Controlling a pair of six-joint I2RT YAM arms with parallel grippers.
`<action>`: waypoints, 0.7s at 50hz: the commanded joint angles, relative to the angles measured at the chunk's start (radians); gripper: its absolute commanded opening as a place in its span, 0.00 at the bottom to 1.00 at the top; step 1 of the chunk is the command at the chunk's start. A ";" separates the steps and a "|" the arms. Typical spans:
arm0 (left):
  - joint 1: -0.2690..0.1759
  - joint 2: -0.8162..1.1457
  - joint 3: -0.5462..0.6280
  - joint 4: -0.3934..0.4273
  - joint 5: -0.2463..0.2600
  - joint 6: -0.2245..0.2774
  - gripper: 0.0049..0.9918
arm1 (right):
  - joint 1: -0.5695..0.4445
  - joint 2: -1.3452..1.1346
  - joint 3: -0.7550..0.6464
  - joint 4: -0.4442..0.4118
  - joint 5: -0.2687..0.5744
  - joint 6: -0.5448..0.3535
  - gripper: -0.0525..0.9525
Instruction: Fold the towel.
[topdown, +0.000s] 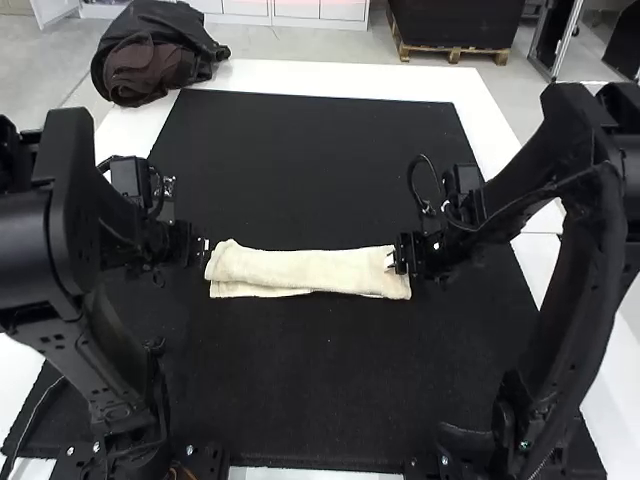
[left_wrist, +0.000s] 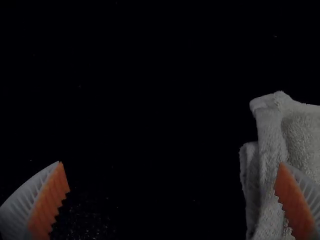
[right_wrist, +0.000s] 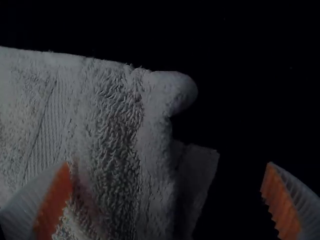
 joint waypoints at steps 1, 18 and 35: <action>0.007 -0.016 0.009 0.010 0.014 -0.014 0.97 | 0.052 0.047 0.023 0.024 -0.011 0.015 0.93; 0.010 -0.017 0.010 0.010 0.016 -0.014 0.97 | 0.105 0.137 0.015 0.076 -0.040 0.005 0.03; 0.010 -0.016 0.012 0.013 0.020 -0.019 0.97 | 0.091 0.113 0.020 0.068 -0.051 0.003 0.03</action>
